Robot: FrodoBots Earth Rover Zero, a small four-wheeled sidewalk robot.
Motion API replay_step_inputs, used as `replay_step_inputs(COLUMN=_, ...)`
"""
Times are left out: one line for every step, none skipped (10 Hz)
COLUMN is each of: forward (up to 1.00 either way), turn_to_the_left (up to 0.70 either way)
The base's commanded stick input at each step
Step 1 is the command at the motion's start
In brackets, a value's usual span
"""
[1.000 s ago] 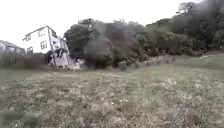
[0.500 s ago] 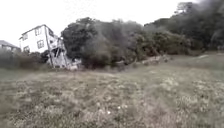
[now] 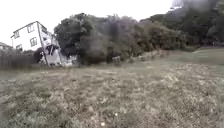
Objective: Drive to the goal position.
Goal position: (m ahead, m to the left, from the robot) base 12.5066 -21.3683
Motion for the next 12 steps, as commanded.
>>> replay_step_inputs(forward=0.50, turn_to_the_left=-0.25)
replay_step_inputs(forward=0.50, turn_to_the_left=-0.27)
replay_step_inputs(forward=0.50, turn_to_the_left=0.00)
replay_step_inputs(forward=0.50, turn_to_the_left=-0.02)
replay_step_inputs(forward=0.50, turn_to_the_left=-0.04)
replay_step_inputs(forward=0.50, turn_to_the_left=-0.12)
replay_step_inputs(forward=0.50, turn_to_the_left=-0.04)
replay_step_inputs(forward=0.50, turn_to_the_left=-0.25)
replay_step_inputs(forward=0.50, turn_to_the_left=-0.26)
replay_step_inputs(forward=0.50, turn_to_the_left=-0.01)
replay_step_inputs(forward=0.50, turn_to_the_left=-0.09)
replay_step_inputs(forward=0.50, turn_to_the_left=-0.17)
